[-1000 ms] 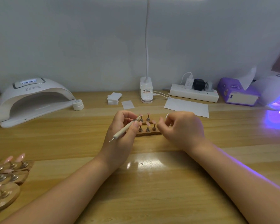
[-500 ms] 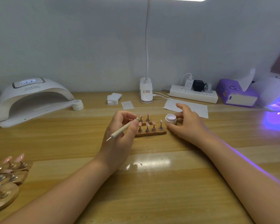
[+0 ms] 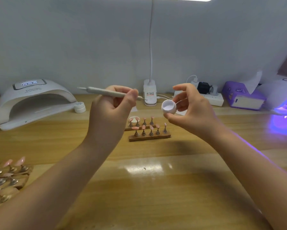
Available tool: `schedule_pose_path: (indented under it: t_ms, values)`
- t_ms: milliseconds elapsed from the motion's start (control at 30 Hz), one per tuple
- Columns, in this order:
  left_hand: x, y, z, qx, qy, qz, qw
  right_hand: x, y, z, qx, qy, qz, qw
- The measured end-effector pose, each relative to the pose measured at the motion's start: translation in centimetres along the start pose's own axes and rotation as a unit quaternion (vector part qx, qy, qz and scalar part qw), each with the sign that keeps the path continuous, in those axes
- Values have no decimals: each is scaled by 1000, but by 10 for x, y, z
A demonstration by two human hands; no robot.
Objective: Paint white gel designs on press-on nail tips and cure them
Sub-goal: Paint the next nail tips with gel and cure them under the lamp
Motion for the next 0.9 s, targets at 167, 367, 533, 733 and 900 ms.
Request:
schedule_pose_path:
  t_ms: [167, 367, 533, 733, 900]
  values:
    - [-21, 2, -2, 28, 48, 30, 998, 42, -7, 12, 48, 7, -57, 997]
    - [-27, 0, -1, 30, 161, 67, 984, 63, -10, 15, 54, 6, -82, 995]
    - [-28, -1, -1, 22, 195, 77, 978, 67, -11, 15, 56, 3, -88, 995]
    - [-26, 0, -1, 26, 207, 78, 975, 69, -12, 16, 59, 4, -93, 994]
    - [-25, 1, 0, 29, 211, 73, 974, 68, -13, 18, 66, -7, -90, 994]
Point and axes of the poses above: each hand's wrist, its own y-axis towards the middle knuckle, its own z-axis out of the palm, x = y × z, the point moved 6 cm from there along y, towards the middle knuckle, and after that the axes turned 11 degrees about y, right-handed, at the moved point
